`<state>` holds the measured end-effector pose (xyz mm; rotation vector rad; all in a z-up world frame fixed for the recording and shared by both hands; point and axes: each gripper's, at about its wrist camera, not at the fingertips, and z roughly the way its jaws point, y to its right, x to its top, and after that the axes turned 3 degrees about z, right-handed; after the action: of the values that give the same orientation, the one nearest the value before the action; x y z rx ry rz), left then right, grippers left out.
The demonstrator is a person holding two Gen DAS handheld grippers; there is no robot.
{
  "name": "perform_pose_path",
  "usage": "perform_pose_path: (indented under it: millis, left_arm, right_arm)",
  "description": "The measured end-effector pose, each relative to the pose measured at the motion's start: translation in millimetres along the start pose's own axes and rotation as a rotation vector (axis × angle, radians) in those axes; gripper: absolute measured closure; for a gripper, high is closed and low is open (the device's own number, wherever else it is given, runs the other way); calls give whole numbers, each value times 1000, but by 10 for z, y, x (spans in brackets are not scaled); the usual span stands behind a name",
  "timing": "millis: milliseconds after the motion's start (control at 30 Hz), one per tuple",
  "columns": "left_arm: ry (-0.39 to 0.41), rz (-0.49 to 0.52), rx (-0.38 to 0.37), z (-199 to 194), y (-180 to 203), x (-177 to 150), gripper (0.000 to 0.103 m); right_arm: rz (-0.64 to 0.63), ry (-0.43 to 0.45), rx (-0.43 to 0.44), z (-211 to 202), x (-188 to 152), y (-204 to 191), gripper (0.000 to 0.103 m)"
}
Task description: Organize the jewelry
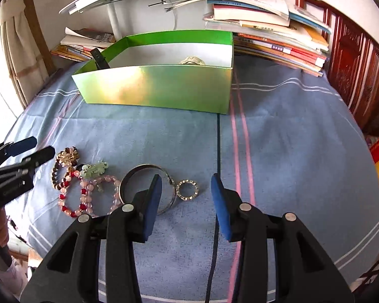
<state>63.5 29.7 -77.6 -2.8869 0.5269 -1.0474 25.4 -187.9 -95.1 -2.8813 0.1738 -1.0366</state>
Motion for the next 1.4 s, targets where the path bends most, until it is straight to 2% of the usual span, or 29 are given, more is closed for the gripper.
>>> perform_pose_path:
  millis: [133,233,400,467,700,800,867,900,1167,1400]
  left_arm:
    - [-13,5,-32,27,49,-34,46]
    - [-20,0,-50,22,63,-52,46]
    - [-24,48,-65,-42,200,-122,46]
    - [-29,63,-62,-68,224,-155,44]
    - [-55,48,-28,-120,87,-289,40]
    - [-62,31,-22,-117,43,-303,40]
    - [-60,27,-29,-117,33,-310,38]
    - [-60,27,-37,-114,40,-314,38]
    - [-59,39,-72,-112,99,-355,37]
    - [-58,27,-75,-115,96,-351,37]
  right_arm:
    - [27,-9,-7,1,-58,72,62]
    - [19,-13,39,-38,-87,25,62]
    - [-49,-37,145,49,-8,-300,62]
    - [-72,-54,196,109,58,-451,66]
    - [-155,-124,250,385,156,-930,70]
    - [-189,-122,228,422,121,-1036,77]
    - [-201,-120,211,416,128,-1048,94]
    - [-199,-113,192,408,140,-1035,95]
    - [-100,-54,99,303,212,-668,96]
    - [42,19,16,11,228,-49,96]
